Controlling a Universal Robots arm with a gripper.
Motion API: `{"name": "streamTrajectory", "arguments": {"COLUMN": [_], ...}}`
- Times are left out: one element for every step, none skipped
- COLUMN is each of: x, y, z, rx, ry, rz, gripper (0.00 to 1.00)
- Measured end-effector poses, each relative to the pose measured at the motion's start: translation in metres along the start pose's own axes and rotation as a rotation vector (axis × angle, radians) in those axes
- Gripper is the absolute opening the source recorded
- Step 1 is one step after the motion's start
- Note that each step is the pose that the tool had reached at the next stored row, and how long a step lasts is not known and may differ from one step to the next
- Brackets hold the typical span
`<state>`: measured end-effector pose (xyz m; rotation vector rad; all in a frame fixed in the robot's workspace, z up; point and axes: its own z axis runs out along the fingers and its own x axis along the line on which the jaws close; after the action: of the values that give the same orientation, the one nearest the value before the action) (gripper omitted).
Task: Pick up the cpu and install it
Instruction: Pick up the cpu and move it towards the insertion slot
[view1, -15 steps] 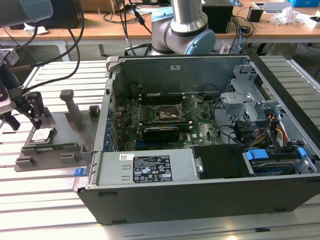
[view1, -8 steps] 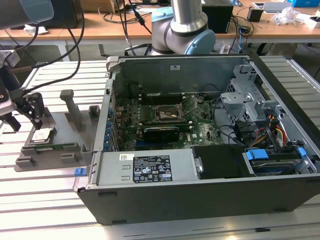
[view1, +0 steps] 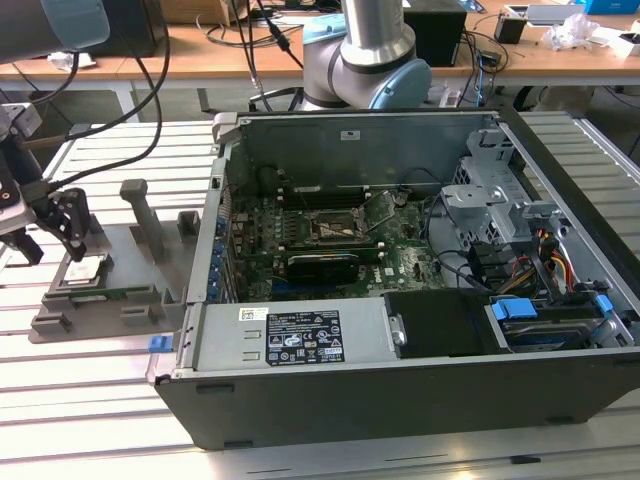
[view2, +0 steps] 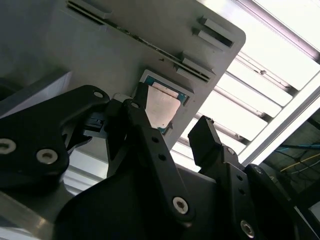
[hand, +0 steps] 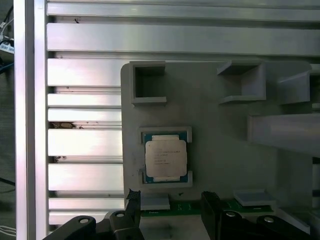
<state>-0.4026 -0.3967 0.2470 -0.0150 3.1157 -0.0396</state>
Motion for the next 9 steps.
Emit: {"name": "streamTrajectory", "arguments": {"x": [0.0000, -0.0001, -0.0001, -0.0002, -0.0002, -0.0003, -0.0003, -0.0004, -0.0004], "y": [0.0000, 0.0000, 0.0000, 0.0000, 0.0001, 0.0000, 0.0001, 0.0001, 0.0001], "z": [0.0003, 0.0007, 0.0011, 0.0014, 0.0019, 0.0022, 0.0024, 0.0027, 0.0030], "rx": [0.0002, 0.0006, 0.0008, 0.0011, 0.0015, 0.0018, 0.0019, 0.0022, 0.0025], "ry": [0.0001, 0.0001, 0.0000, 0.0001, 0.0001, 0.0001, 0.0000, 0.0000, 0.0001], "rz": [0.000, 0.000, 0.000, 0.000, 0.000, 0.000, 0.000, 0.000, 0.000], "gripper": [0.60, 0.60, 0.60, 0.60, 0.60, 0.60, 0.60, 0.60, 0.60]}}
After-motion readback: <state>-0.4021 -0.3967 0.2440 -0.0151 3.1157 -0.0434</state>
